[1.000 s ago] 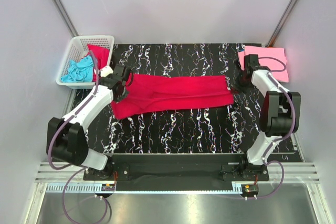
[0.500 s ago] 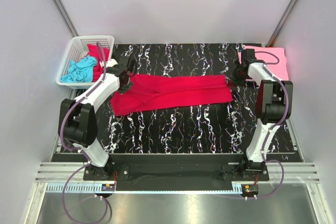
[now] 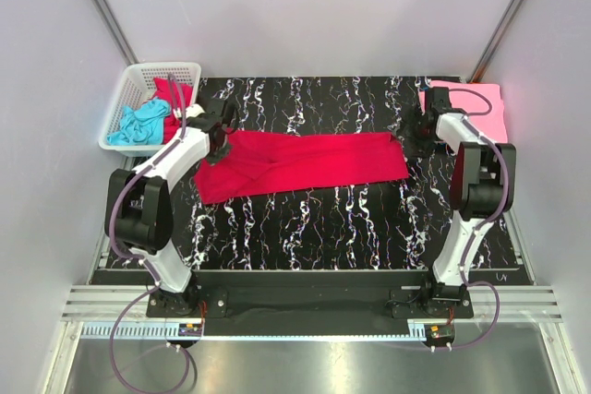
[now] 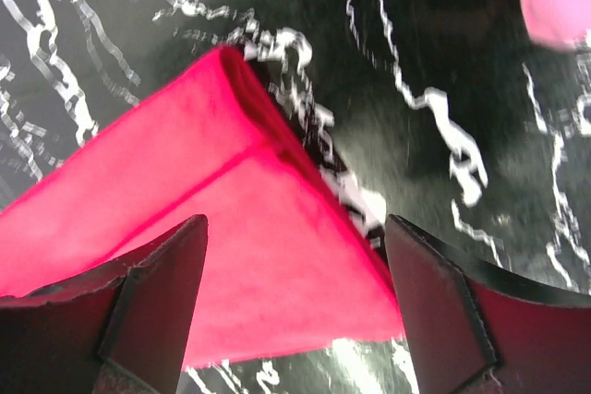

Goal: Fold and stack the t-shirts
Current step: Fold the tshirt

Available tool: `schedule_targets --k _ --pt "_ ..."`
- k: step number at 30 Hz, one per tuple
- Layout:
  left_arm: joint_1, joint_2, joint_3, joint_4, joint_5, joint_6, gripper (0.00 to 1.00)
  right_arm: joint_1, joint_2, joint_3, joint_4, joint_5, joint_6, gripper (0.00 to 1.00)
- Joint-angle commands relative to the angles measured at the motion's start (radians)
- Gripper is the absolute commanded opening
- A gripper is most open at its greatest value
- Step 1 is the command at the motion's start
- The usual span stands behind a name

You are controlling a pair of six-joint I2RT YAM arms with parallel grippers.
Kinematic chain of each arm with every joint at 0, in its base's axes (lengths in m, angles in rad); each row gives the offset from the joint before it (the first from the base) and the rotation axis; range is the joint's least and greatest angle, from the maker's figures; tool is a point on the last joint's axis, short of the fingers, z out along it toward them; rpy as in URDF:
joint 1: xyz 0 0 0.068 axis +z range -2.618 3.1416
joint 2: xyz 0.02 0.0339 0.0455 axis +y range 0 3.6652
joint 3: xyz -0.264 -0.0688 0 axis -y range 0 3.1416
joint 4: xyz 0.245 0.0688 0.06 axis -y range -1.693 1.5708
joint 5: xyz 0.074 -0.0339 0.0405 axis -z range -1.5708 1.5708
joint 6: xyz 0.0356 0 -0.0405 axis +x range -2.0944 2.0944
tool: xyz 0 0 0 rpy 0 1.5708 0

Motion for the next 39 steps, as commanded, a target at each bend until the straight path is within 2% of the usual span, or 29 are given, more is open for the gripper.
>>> schedule_targets --k 1,2,5,6,8,10,14,19,22,26,27,29,39 --pt "0.024 0.015 0.039 0.057 -0.008 -0.025 0.02 0.001 -0.140 -0.065 0.058 -0.008 0.009 0.84" --pt "0.028 0.018 0.035 0.068 0.001 -0.034 0.05 0.001 -0.171 -0.080 0.060 -0.032 0.017 0.84" --pt "0.038 0.019 -0.005 0.177 0.045 -0.021 0.33 0.018 -0.235 -0.148 0.065 -0.062 0.017 0.86" --pt "0.040 0.019 -0.019 0.253 0.051 -0.015 0.56 0.024 -0.251 -0.165 0.066 -0.062 0.015 0.86" --pt "0.040 0.021 -0.060 0.335 0.067 0.024 0.69 0.044 -0.303 -0.212 0.069 -0.069 0.005 0.87" --pt "0.040 0.019 -0.089 0.411 0.062 0.042 0.75 0.049 -0.335 -0.249 0.071 -0.074 0.002 0.87" --pt "0.038 -0.025 -0.122 0.442 0.087 0.053 0.77 0.087 -0.410 -0.289 0.069 -0.108 -0.001 0.89" --pt "0.037 -0.100 -0.174 0.378 0.143 0.041 0.76 0.134 -0.454 -0.315 0.058 -0.099 0.005 0.92" --pt "0.037 -0.117 -0.183 0.343 0.208 0.060 0.72 0.179 -0.455 -0.318 0.058 -0.082 0.011 0.93" --pt "0.031 -0.096 -0.176 0.312 0.361 0.076 0.53 0.211 -0.417 -0.318 0.057 -0.074 0.035 0.92" --pt "0.022 -0.094 -0.174 0.297 0.372 0.079 0.43 0.220 -0.412 -0.320 0.057 -0.074 0.038 0.93" --pt "-0.014 -0.084 -0.160 0.254 0.366 0.080 0.38 0.225 -0.401 -0.328 0.055 -0.069 0.045 0.93" --pt "-0.112 0.008 -0.105 0.211 0.374 0.076 0.42 0.230 -0.398 -0.357 0.055 -0.048 0.052 0.93"
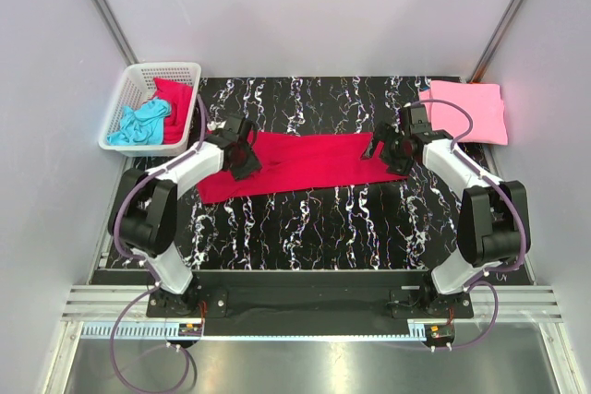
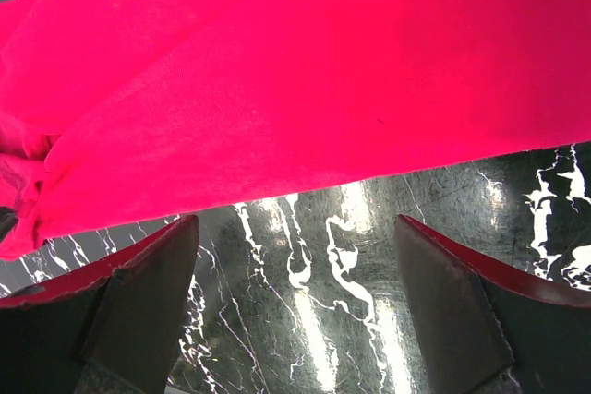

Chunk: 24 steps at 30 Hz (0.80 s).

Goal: Fold and stack the t-shirts
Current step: Fold the tshirt

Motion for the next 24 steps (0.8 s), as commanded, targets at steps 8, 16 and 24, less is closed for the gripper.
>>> schedule_targets --k 8,16,24 --pt "-0.023 0.079 0.098 -0.027 -0.040 0.013 0.26 0.006 0.013 -0.001 0.010 0.027 0.007 0.93" --pt "-0.026 0.101 0.186 -0.062 -0.117 0.029 0.00 0.006 0.016 -0.001 0.005 0.033 0.004 0.93" --pt "-0.026 0.131 0.331 -0.068 -0.142 0.076 0.00 0.006 0.036 0.025 0.005 0.035 0.003 0.94"
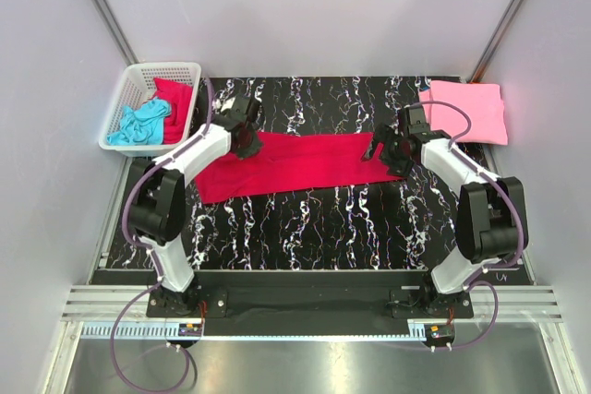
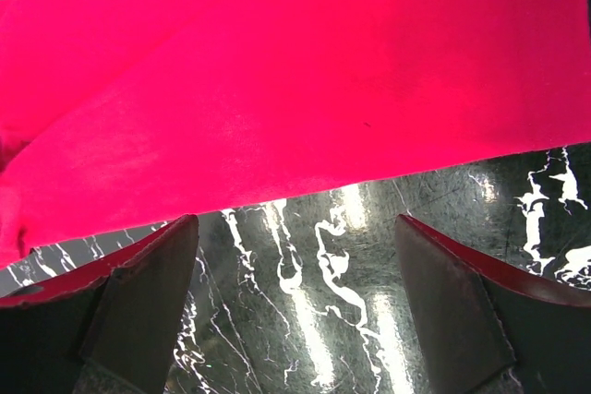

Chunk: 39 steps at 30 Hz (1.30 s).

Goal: Fold and stack the t-shirts
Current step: Fold the tshirt

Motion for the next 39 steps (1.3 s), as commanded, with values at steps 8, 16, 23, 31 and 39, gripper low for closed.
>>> schedule_targets --k 8,16,23,31,39 --pt "-0.004 0.379 0.457 0.014 0.206 0.191 0.17 0.008 0.048 0.057 0.000 -0.003 0.003 0.94" --pt "-0.001 0.321 0.321 0.014 0.006 0.159 0.68 0.006 0.031 0.044 0.002 -0.016 0.002 0.94" --pt "-0.003 0.065 0.054 0.168 -0.008 0.177 0.70 0.006 0.028 0.037 0.002 -0.031 0.002 0.95" --pt "-0.006 -0.122 -0.087 0.142 -0.114 0.154 0.70 0.009 0.031 0.038 -0.001 -0.040 -0.018 0.97" --pt "-0.006 -0.174 -0.104 -0.125 -0.344 -0.022 0.69 0.012 0.059 0.051 -0.003 -0.052 -0.018 0.98"
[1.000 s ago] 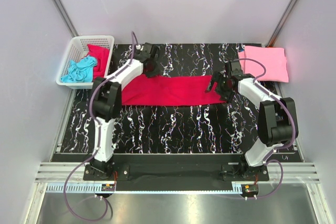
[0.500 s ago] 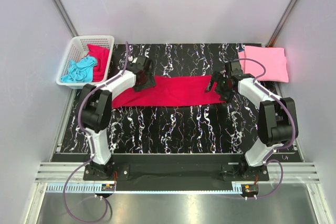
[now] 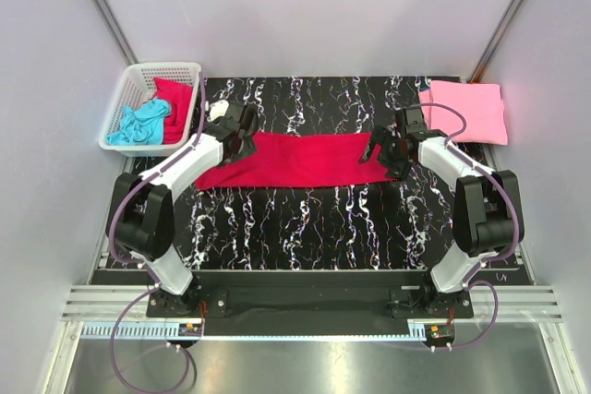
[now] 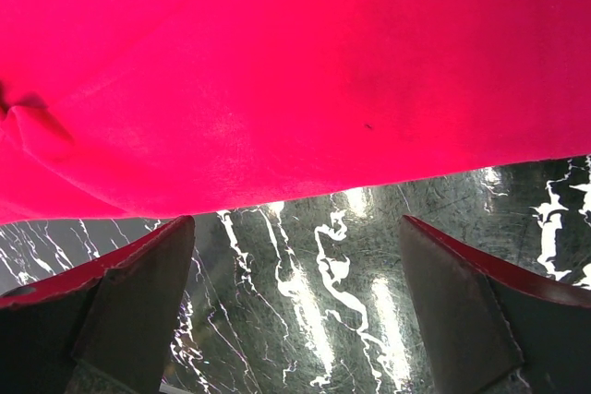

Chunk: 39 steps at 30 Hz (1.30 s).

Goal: Fold and stack the t-shirts
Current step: Fold the tshirt

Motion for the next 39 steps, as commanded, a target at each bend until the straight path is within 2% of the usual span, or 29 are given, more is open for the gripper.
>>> schedule_targets --k 1,3,6,10,20,24,32,39 --pt "0.000 -0.056 -0.030 -0.120 -0.182 -0.112 0.70 0.013 0.011 0.038 -0.002 -0.026 -0.012 0.98" --pt "0.013 -0.086 -0.077 -0.129 -0.209 -0.164 0.70 0.013 0.012 0.035 -0.002 -0.029 -0.016 0.98" --pt "0.065 -0.095 -0.117 -0.129 -0.171 -0.202 0.70 0.015 0.017 0.034 -0.003 -0.038 -0.021 0.99" --pt "0.149 -0.078 -0.143 -0.083 -0.001 -0.192 0.68 0.015 0.024 0.032 -0.002 -0.049 -0.022 0.99" --pt "0.238 -0.029 -0.177 -0.022 0.155 -0.153 0.64 0.015 0.031 0.031 -0.002 -0.046 -0.015 0.99" --pt "0.255 -0.015 -0.182 -0.003 0.170 -0.144 0.54 0.015 0.031 0.026 0.000 -0.036 -0.015 0.99" --pt "0.273 0.005 -0.160 -0.031 0.089 -0.130 0.23 0.016 0.040 0.020 -0.002 -0.033 -0.010 0.99" --pt "0.278 0.052 -0.150 -0.034 0.075 -0.130 0.11 0.015 0.043 0.009 -0.003 -0.029 -0.012 0.99"
